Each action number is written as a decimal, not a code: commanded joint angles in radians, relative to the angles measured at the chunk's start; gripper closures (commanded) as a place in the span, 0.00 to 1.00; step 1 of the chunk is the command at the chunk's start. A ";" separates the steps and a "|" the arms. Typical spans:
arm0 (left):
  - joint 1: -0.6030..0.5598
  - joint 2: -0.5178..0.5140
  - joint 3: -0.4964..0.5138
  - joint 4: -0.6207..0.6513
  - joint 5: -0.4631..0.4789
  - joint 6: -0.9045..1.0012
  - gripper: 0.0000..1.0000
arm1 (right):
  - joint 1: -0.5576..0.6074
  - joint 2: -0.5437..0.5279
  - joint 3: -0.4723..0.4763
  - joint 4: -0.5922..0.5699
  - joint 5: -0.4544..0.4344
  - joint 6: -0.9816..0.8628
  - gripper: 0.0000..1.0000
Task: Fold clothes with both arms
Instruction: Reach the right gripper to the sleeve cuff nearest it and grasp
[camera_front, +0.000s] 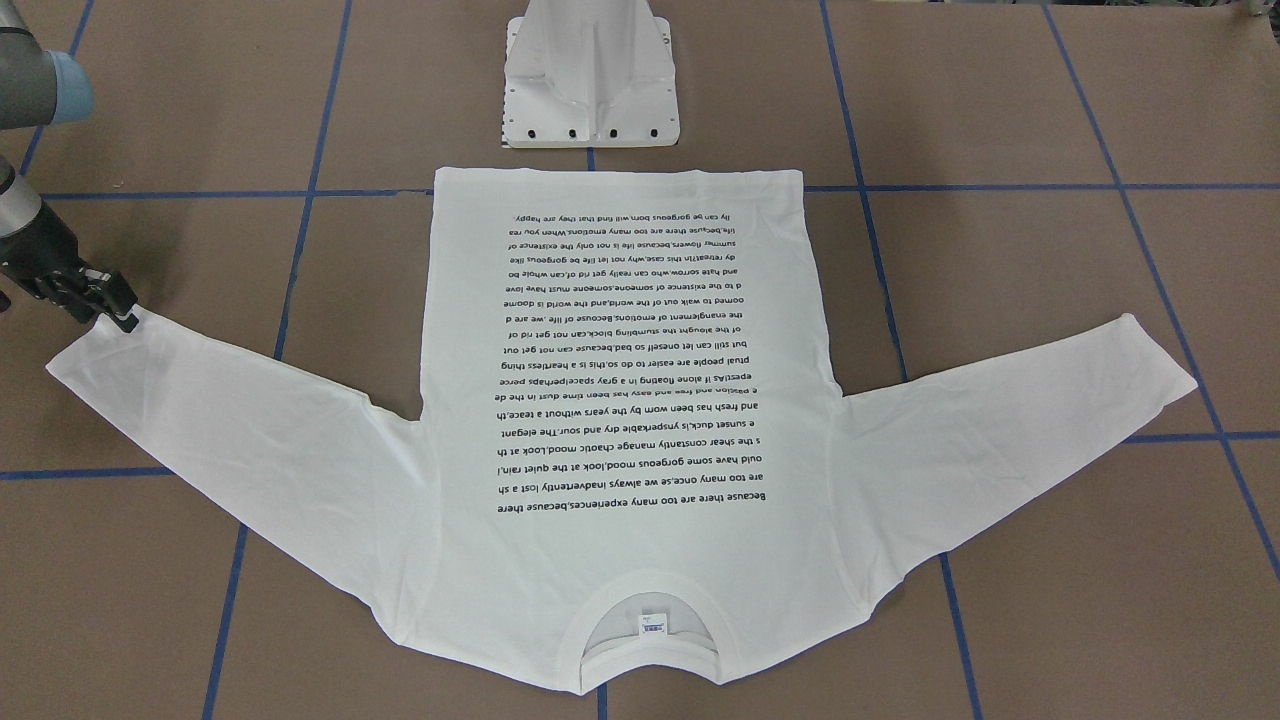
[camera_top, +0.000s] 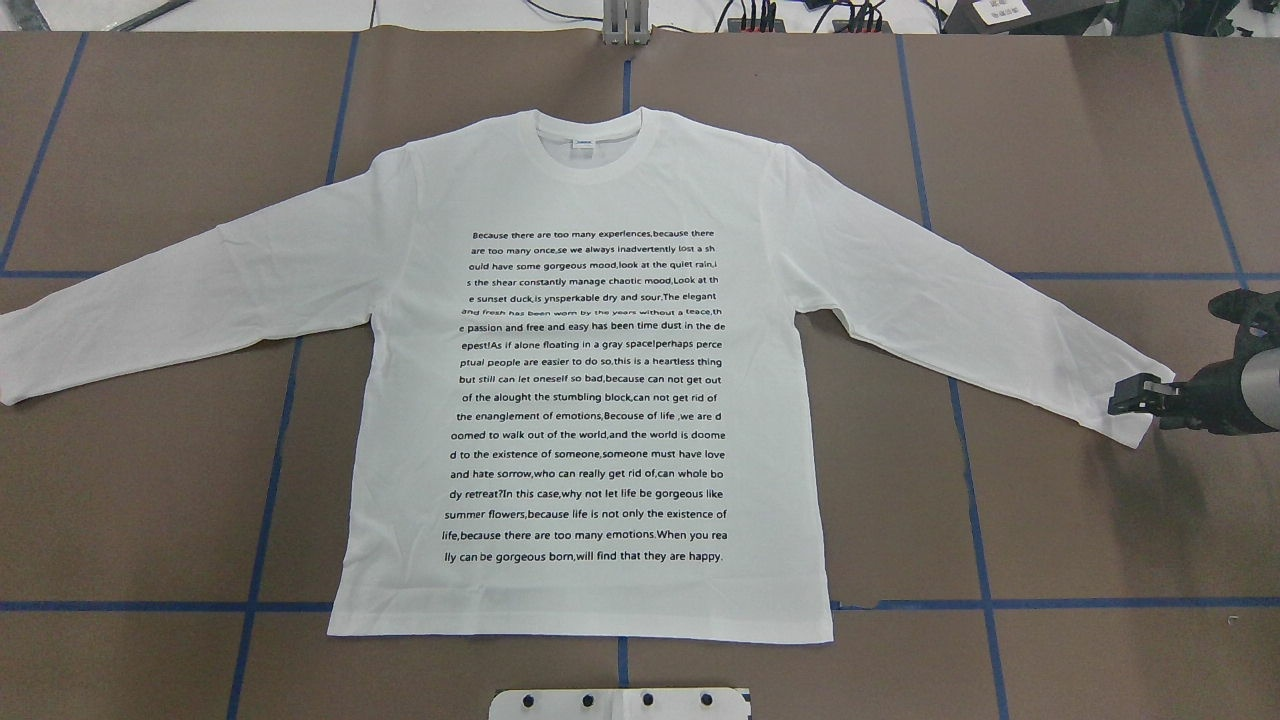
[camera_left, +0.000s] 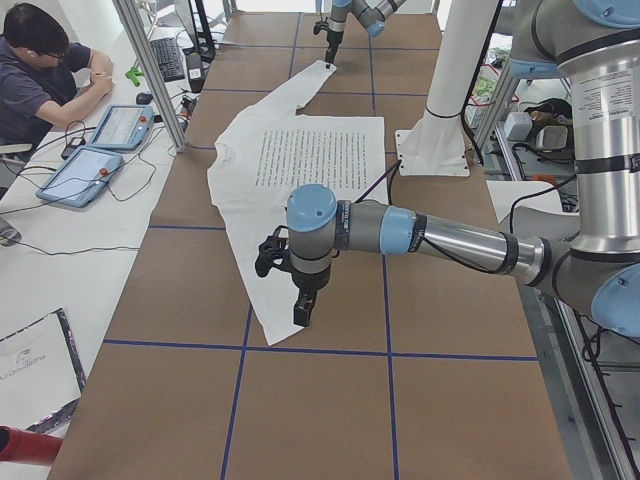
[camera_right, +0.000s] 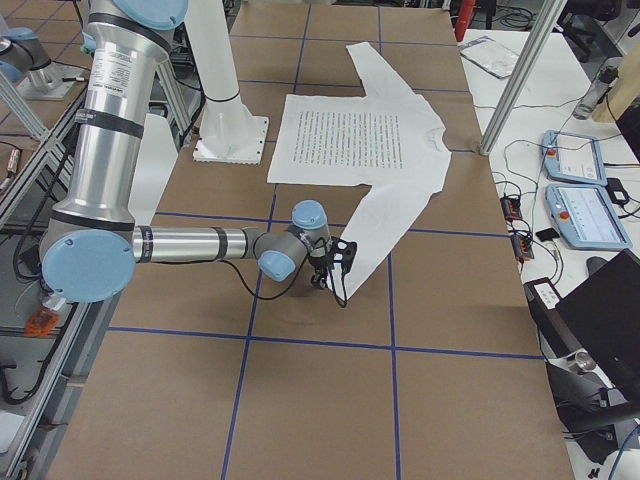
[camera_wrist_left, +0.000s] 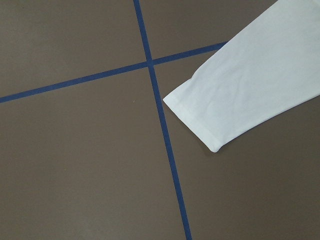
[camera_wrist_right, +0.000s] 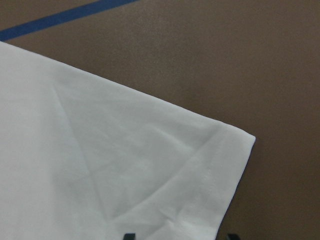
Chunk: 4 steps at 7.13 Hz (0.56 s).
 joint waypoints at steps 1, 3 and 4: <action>0.000 0.000 0.000 0.000 0.000 0.001 0.00 | -0.002 0.000 -0.010 0.000 0.000 0.000 0.43; 0.000 0.000 0.000 0.002 0.000 0.001 0.00 | -0.005 0.003 -0.010 0.002 0.002 0.053 0.92; 0.000 0.001 0.000 0.000 0.000 0.001 0.00 | -0.005 0.003 -0.005 0.002 0.000 0.061 1.00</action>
